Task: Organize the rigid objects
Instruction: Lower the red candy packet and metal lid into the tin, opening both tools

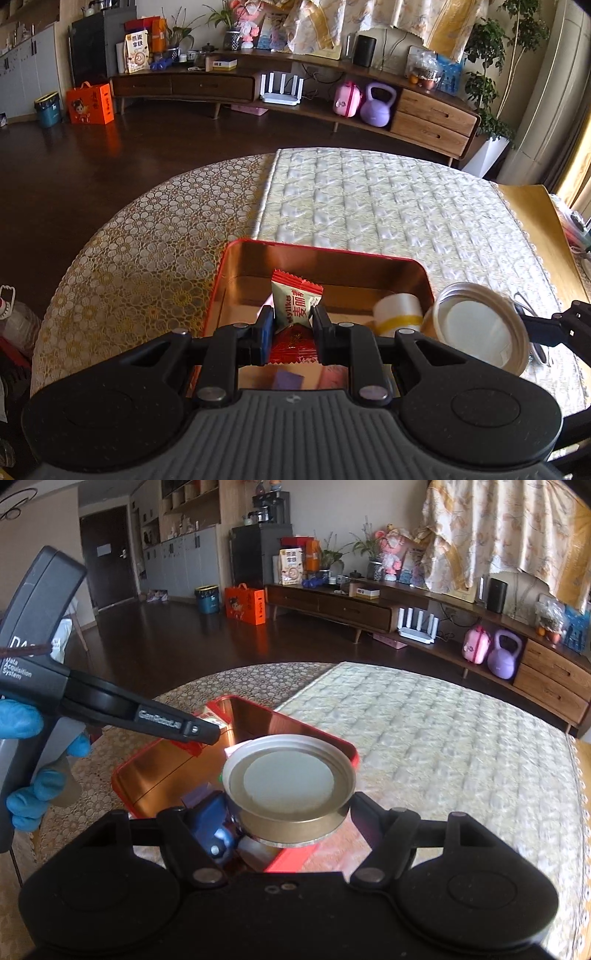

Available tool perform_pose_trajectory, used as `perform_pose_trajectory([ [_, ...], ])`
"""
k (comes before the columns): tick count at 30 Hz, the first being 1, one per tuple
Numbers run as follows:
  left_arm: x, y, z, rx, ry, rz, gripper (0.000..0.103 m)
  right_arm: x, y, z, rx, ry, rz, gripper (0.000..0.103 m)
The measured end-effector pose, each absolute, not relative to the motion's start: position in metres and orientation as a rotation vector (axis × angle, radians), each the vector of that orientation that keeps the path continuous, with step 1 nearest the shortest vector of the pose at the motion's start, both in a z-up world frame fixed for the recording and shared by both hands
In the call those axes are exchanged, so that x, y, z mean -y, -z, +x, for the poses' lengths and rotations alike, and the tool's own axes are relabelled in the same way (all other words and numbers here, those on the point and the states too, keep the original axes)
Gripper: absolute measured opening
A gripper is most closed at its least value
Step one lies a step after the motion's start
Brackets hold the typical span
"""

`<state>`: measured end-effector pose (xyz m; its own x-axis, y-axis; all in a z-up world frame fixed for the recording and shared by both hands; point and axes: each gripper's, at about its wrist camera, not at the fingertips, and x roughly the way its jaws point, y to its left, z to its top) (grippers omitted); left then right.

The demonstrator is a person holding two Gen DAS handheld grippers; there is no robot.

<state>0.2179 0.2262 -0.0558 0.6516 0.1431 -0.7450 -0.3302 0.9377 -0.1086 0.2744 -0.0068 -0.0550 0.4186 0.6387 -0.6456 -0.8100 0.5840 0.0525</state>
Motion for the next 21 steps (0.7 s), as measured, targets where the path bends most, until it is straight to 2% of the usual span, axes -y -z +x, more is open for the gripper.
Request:
perform_pose_trajectory([
  [21,-0.240,0.086,0.268,-0.885,-0.285,-0.223,0.022,-0.053,0.084,0.292,-0.704,-0.941,-0.409,0.073],
])
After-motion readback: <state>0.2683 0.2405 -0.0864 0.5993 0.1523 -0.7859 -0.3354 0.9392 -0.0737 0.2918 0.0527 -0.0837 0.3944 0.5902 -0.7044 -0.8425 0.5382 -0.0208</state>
